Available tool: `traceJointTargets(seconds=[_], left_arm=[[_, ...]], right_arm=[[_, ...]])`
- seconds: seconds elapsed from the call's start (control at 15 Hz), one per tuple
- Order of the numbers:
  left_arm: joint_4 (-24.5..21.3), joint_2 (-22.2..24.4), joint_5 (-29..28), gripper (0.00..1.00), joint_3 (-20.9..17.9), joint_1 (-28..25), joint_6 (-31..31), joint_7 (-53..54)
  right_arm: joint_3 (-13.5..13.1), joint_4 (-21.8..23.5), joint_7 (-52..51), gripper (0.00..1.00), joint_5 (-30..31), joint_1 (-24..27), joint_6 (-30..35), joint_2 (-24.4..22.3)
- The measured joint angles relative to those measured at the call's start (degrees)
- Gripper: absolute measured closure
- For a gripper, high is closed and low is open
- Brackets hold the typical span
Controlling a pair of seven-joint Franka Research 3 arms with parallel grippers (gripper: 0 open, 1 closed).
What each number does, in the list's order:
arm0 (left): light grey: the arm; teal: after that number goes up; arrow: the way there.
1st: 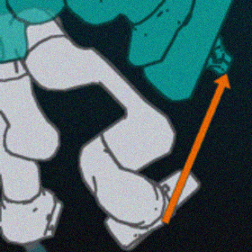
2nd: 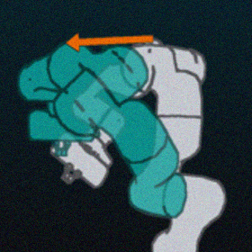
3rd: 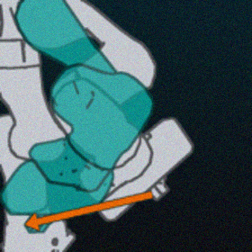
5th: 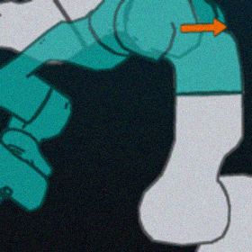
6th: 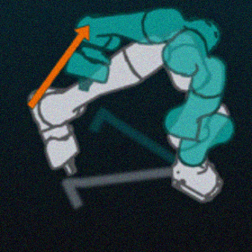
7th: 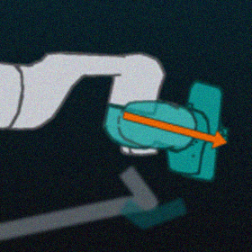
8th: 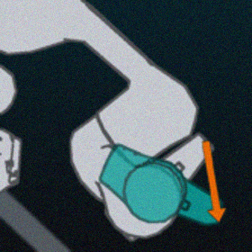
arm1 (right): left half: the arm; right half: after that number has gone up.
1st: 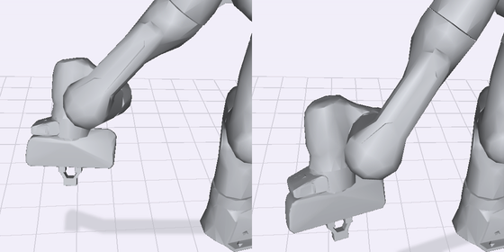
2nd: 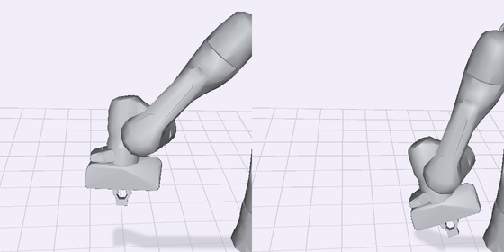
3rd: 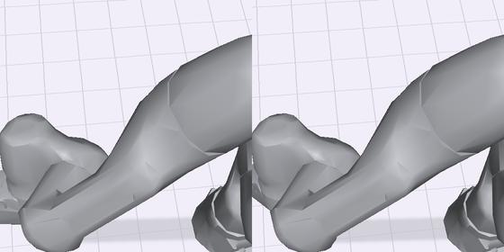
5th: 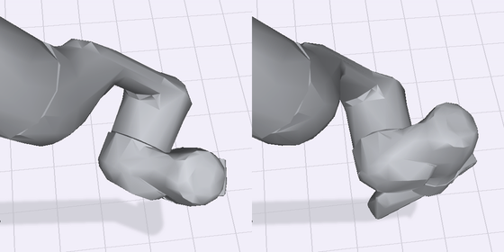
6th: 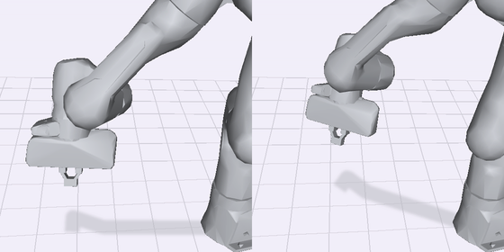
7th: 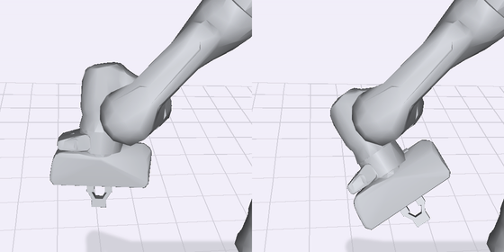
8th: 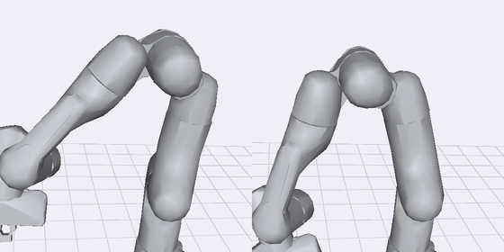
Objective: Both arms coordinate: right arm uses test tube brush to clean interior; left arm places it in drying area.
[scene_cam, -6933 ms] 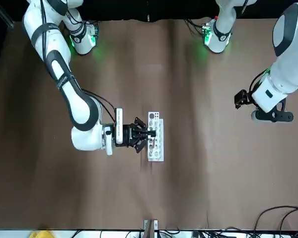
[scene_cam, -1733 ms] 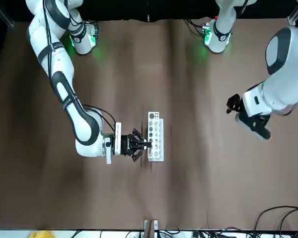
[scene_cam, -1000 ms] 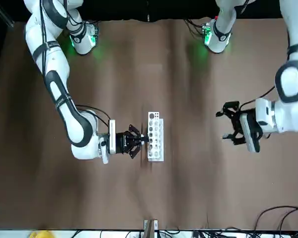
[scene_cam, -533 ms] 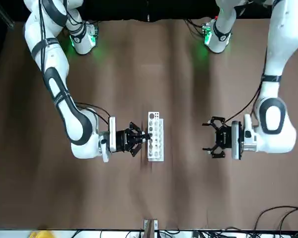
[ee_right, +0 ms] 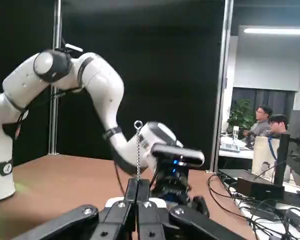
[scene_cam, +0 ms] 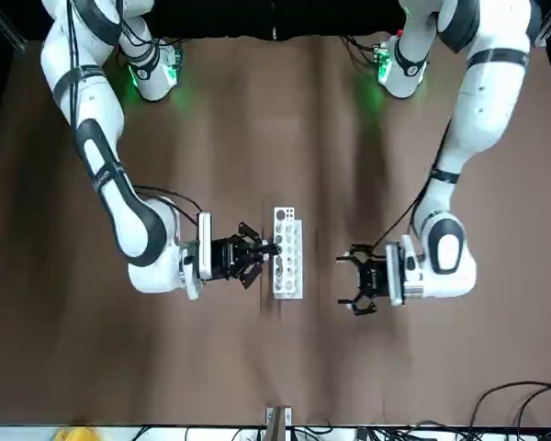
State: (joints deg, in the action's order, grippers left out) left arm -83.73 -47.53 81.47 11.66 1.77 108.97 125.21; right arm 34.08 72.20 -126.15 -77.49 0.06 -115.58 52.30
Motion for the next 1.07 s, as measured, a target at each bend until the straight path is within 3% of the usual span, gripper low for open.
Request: traceJointTargets(seconds=[0.2, 0.47, 0.67, 1.07], left_arm=[[2.39, -3.25, 5.61, 0.01, -0.06, 3.34, 3.73, 2.2], [4.42, -6.9, 8.09, 0.01, -0.12, 7.21, 6.44, 2.57], [5.37, -8.68, 9.44, 0.01, -0.13, 8.77, 6.44, 4.45], [5.68, -10.12, 9.45, 0.03, -0.06, 11.59, 6.44, 4.6]], right_arm=[[-0.64, -0.11, 5.37, 0.98, 0.22, 1.79, -0.34, -1.98], [-6.49, 0.69, 8.71, 0.98, 3.72, 2.54, -0.16, -3.18], [-9.37, 1.28, 17.67, 0.98, 12.16, 3.29, 0.12, -3.17], [-9.74, 1.31, 41.26, 0.98, 32.52, 4.55, 0.63, -3.32]])
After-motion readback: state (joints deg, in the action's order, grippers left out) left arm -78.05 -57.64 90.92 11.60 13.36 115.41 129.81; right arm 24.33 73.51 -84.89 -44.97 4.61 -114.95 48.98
